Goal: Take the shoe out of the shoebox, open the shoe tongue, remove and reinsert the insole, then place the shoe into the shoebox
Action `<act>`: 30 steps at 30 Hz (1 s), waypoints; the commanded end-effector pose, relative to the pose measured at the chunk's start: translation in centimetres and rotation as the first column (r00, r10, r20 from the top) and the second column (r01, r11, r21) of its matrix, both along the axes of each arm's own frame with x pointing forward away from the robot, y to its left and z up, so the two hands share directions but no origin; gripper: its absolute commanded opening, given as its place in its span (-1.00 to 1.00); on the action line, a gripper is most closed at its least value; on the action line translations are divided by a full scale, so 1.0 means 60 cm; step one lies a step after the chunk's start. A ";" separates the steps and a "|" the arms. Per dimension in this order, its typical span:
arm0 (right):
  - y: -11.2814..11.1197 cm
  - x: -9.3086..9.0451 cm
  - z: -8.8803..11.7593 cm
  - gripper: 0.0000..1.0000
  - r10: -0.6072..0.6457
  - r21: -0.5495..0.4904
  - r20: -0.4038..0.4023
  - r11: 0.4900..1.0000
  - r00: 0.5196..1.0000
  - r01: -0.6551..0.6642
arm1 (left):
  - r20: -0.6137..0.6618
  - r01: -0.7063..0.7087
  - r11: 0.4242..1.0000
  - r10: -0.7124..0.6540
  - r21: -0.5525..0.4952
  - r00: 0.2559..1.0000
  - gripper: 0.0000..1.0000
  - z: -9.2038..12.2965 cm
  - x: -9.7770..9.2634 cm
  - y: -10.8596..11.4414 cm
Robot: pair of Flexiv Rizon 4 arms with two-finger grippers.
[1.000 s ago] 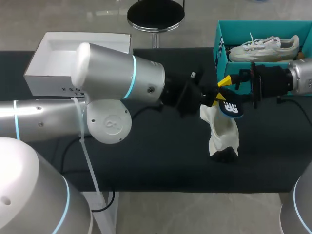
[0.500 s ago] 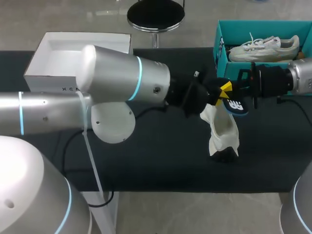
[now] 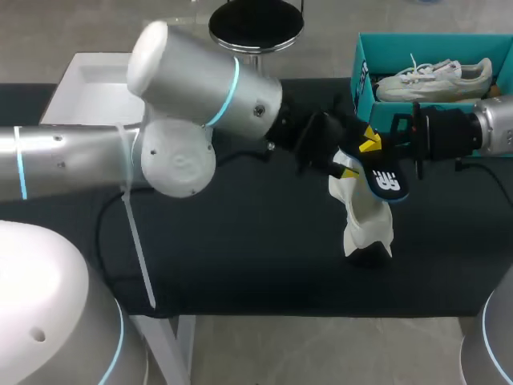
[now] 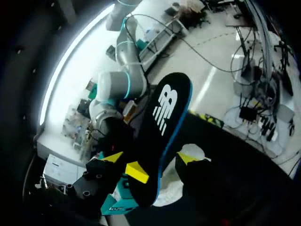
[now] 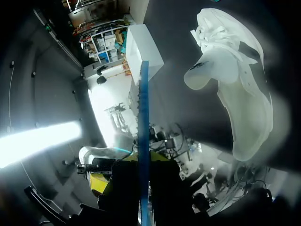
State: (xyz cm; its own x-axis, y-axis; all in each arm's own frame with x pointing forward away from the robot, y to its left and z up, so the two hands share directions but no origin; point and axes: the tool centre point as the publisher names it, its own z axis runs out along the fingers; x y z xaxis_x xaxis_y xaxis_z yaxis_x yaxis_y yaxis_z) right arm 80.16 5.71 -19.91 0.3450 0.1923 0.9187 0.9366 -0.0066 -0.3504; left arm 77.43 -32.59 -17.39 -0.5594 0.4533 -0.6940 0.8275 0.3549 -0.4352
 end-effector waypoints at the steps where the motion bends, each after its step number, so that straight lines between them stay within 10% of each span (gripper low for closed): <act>1: 0.002 0.000 0.000 -1.00 -0.001 -0.002 0.000 1.000 1.000 0.001 | -0.229 0.222 0.958 -0.178 0.182 0.957 1.00 0.051 0.020 0.114; 11: 0.002 0.000 0.000 -1.00 -0.001 -0.002 0.000 1.000 1.000 0.001 | -0.448 0.514 0.826 -0.377 0.233 0.810 1.00 0.085 0.090 0.200; 30: 0.002 0.000 0.000 -1.00 -0.001 -0.002 0.000 1.000 1.000 0.001 | -0.299 0.595 0.581 -0.529 0.555 0.795 1.00 0.147 0.203 0.197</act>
State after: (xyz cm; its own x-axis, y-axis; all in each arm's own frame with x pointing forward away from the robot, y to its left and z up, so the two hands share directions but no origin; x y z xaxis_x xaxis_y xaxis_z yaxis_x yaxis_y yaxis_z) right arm 80.16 5.71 -19.91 0.3450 0.1925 0.9187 0.9366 -0.0065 -0.3503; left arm 89.27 -20.30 -9.05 -0.2392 0.8558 -0.4587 0.9169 0.0436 -0.3967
